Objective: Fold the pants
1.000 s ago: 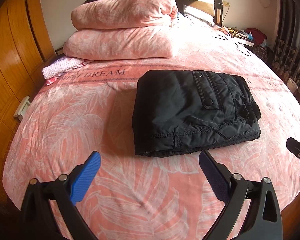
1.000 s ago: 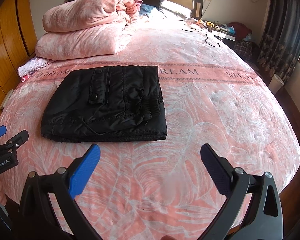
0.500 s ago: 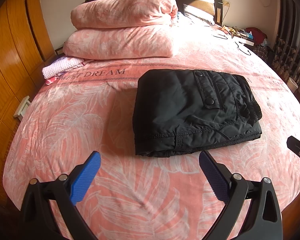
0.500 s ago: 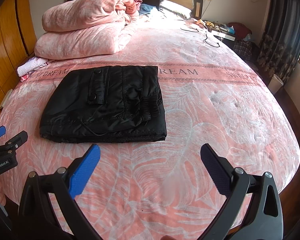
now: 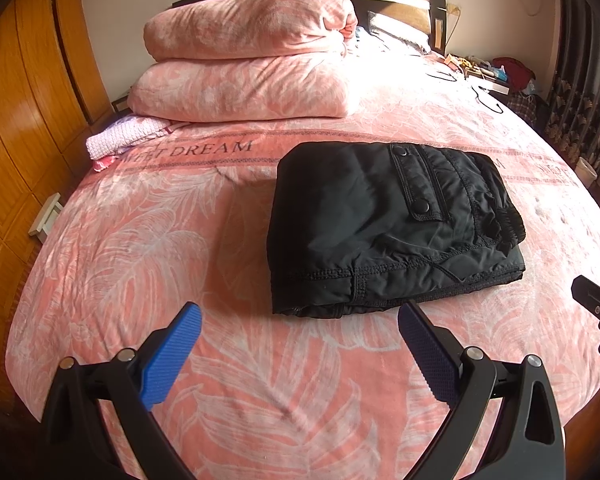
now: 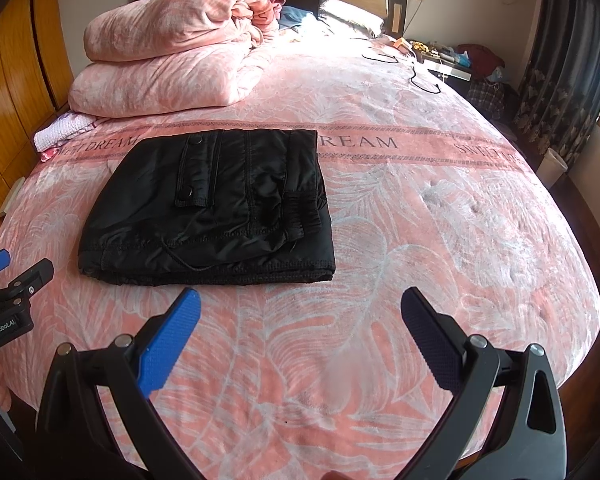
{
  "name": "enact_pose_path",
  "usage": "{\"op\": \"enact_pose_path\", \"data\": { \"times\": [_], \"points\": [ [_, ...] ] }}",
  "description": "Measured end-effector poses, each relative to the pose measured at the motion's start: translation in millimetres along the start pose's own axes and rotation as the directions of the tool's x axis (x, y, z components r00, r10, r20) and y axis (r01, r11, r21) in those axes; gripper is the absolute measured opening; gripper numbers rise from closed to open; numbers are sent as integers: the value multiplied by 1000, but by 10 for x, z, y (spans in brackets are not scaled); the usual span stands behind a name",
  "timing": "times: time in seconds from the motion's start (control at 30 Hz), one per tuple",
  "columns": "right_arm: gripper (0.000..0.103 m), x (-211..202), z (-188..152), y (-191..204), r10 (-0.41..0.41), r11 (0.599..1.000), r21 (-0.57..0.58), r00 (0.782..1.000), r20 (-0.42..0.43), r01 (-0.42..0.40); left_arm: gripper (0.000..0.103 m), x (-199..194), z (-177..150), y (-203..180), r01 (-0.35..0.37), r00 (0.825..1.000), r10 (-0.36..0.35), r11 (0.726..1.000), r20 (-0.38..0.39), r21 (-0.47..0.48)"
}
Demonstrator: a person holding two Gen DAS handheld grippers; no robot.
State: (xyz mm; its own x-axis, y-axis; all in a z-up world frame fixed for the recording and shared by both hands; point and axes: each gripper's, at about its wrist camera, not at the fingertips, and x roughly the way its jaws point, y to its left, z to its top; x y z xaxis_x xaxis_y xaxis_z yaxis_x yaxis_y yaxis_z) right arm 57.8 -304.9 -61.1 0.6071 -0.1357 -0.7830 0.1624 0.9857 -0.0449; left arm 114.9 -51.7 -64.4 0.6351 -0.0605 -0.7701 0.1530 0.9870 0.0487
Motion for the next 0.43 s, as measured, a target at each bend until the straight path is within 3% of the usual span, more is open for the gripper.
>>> {"op": "enact_pose_path", "data": {
  "times": [0.43],
  "points": [
    [100, 69, -38, -18, -2, 1000, 4, 1000, -8, 2, 99, 27, -1, 17, 30, 999, -31, 1000, -23, -8]
  ]
}}
